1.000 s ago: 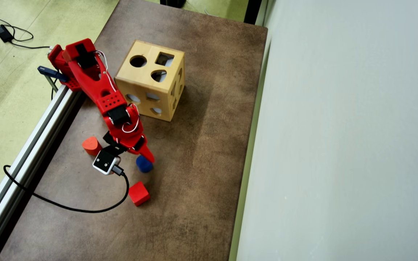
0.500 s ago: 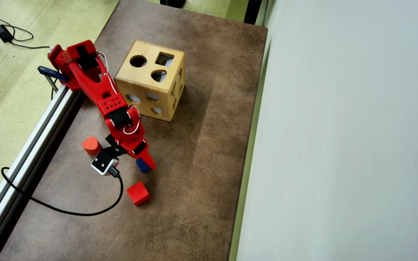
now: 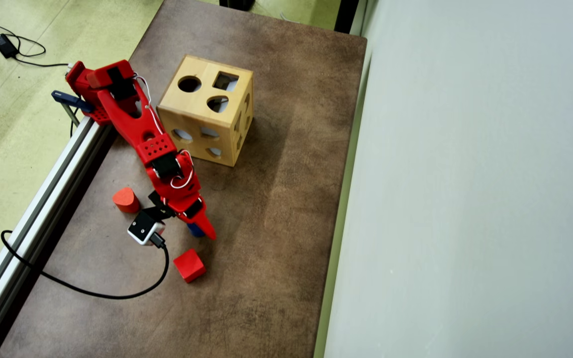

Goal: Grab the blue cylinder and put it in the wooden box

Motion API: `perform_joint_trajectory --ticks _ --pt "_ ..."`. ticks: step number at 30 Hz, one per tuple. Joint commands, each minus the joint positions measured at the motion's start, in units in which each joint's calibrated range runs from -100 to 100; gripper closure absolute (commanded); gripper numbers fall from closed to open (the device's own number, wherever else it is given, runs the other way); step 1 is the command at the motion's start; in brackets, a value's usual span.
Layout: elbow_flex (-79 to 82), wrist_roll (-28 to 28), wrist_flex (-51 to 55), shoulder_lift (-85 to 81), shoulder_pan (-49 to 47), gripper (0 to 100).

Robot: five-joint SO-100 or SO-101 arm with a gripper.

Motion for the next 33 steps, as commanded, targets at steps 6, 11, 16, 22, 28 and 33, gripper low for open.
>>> perform_joint_trajectory --ticks 6,11,16,22,28,33 --pt "-2.17 -0.29 -0.81 -0.80 -0.08 86" --pt "-2.26 -0.29 -0.81 -0.20 -0.52 94" --pt "-2.26 -0.24 -0.73 2.85 -0.82 97" --pt "-1.46 -0.24 0.24 0.14 -2.16 97" --pt "0.15 -0.24 6.35 -11.75 -3.94 97" --pt "0.15 -0.24 15.20 -21.60 -5.35 97"
